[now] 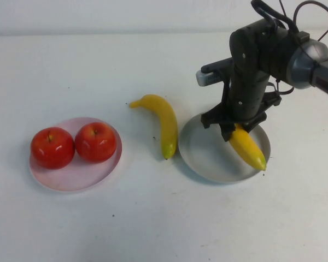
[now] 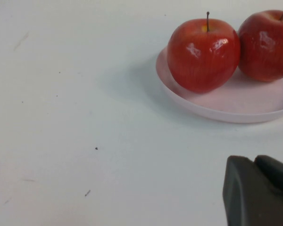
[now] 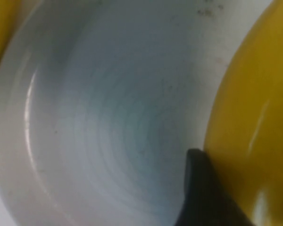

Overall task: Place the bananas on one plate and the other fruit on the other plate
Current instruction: Put another type of fruit in the right plate

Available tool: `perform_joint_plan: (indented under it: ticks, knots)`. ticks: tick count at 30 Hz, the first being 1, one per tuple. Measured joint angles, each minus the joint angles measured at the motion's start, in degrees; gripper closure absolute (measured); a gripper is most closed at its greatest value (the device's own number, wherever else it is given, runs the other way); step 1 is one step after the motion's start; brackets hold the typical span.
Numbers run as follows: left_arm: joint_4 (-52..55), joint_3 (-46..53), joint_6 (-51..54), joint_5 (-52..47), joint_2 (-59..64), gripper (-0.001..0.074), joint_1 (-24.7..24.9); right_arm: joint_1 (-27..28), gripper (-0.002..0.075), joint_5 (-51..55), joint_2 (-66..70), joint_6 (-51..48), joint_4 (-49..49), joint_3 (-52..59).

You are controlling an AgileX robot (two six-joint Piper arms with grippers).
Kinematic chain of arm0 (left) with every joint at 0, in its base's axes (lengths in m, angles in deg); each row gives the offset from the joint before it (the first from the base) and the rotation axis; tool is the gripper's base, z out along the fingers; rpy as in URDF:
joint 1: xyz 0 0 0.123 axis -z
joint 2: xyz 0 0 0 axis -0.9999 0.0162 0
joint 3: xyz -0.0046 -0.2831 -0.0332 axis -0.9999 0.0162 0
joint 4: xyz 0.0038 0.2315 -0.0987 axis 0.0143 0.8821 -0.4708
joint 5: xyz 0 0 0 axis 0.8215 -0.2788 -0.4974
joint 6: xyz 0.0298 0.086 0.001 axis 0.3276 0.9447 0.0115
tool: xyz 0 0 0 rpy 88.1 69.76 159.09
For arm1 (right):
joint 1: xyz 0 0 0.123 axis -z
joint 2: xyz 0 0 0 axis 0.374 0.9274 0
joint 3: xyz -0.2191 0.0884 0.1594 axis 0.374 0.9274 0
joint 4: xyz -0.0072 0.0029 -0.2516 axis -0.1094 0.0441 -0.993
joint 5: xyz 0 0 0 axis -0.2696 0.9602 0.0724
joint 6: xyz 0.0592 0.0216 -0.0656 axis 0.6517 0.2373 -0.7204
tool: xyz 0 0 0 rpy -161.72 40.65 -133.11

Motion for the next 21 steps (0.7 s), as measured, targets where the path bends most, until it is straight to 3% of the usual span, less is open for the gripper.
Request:
perform_joint_plan:
  ticks: [6, 13, 17, 21]
  knots:
    - [0.0, 0.0, 0.0, 0.0, 0.0, 0.0731, 0.0, 0.8, 0.0414, -0.5, 2.1, 0.2, 2.1, 0.0]
    - [0.0, 0.0, 0.0, 0.0, 0.0, 0.0731, 0.0, 0.8, 0.0225, -0.5, 2.1, 0.4, 2.4, 0.0]
    - [0.0, 0.0, 0.0, 0.0, 0.0, 0.0731, 0.0, 0.5, 0.0203, 0.0, 2.1, 0.0, 2.4, -1.8]
    - [0.0, 0.0, 0.0, 0.0, 0.0, 0.0731, 0.0, -1.5, 0.0198, -2.9, 1.7, -7.1, 3.4, -6.1]
